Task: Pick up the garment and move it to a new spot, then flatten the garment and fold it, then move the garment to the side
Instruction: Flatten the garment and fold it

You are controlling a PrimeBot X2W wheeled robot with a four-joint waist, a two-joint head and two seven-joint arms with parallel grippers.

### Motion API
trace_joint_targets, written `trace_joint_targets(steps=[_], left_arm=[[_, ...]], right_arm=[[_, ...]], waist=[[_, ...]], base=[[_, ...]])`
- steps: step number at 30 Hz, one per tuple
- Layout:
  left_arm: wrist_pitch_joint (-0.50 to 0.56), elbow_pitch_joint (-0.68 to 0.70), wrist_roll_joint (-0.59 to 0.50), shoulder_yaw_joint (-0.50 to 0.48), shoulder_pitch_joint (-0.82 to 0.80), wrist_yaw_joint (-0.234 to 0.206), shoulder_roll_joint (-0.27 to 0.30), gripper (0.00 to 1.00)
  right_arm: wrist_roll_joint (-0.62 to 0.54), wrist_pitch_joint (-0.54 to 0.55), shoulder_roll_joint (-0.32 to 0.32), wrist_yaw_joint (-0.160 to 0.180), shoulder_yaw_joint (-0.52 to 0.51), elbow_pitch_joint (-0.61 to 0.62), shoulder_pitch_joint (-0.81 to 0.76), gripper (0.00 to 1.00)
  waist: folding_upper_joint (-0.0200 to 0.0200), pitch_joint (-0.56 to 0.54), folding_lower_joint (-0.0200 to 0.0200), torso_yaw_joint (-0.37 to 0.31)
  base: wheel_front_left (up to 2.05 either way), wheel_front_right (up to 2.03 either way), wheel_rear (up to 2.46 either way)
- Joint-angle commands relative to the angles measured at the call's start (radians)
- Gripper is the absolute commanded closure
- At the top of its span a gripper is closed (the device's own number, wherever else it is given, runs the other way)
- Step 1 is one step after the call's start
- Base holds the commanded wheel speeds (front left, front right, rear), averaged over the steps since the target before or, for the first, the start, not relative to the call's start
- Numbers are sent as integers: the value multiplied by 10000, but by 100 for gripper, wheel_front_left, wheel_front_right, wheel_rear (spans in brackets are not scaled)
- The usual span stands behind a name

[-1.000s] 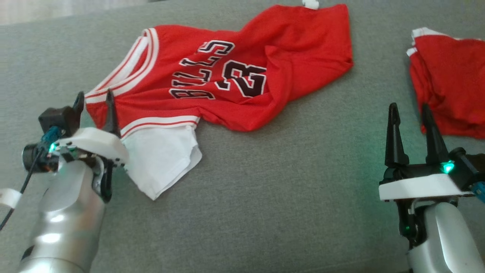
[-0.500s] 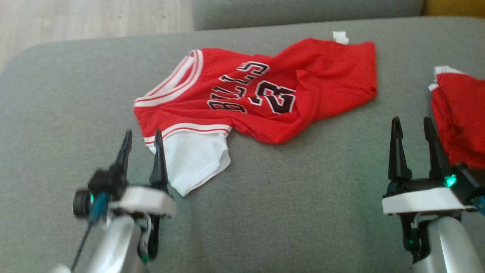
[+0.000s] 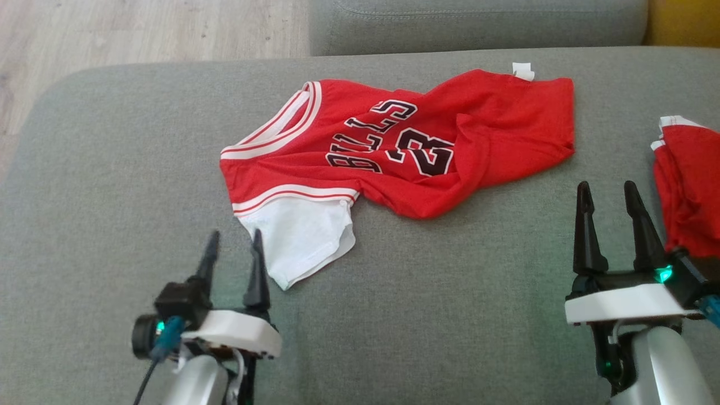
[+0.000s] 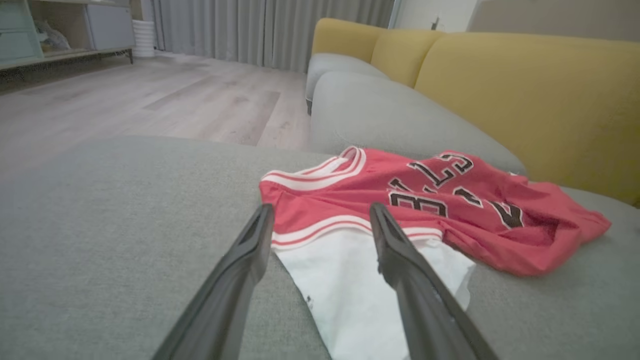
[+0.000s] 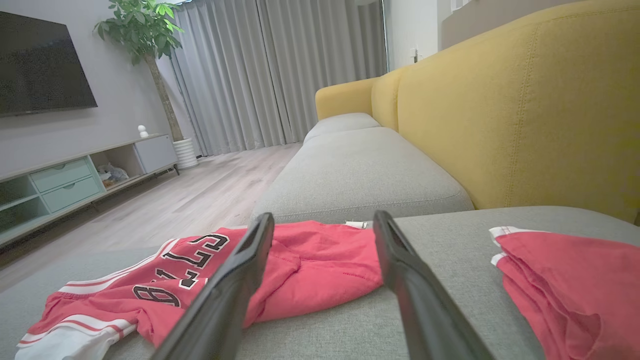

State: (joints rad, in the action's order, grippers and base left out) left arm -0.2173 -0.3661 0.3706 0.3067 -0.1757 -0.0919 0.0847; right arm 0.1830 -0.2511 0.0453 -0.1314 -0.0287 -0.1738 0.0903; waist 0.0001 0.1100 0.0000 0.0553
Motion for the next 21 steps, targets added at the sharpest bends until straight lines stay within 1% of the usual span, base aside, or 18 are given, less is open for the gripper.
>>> trace_joint_targets(steps=[1, 4, 9, 13, 21], left_arm=[[187, 167, 43, -173, -295, 39, 94, 0], [878, -131, 95, 39, -218, 44, 92, 0], [1945, -604, 479, 246, -31, 100, 9, 0], [2522, -1033, 644, 168, -109, -90, 42, 0], [2727, -1365, 777, 67, -396, -124, 208, 0]], right_arm=[[-42, -107, 49, 7, 257, 324, 172, 0], [13, -107, 49, 7, 270, 270, 97, 0], [115, -107, 49, 7, 357, 242, 135, 0], [178, -107, 49, 7, 369, 292, 226, 0], [341, -107, 49, 7, 399, 268, 346, 0]], waist=[[-1, 17, 0, -25], [-1, -8, 0, -87], [-1, 57, 0, -345], [-1, 255, 0, -548], [-1, 668, 0, -948]], base=[[0, 0, 0], [0, 0, 0], [0, 0, 0], [0, 0, 0], [0, 0, 0]])
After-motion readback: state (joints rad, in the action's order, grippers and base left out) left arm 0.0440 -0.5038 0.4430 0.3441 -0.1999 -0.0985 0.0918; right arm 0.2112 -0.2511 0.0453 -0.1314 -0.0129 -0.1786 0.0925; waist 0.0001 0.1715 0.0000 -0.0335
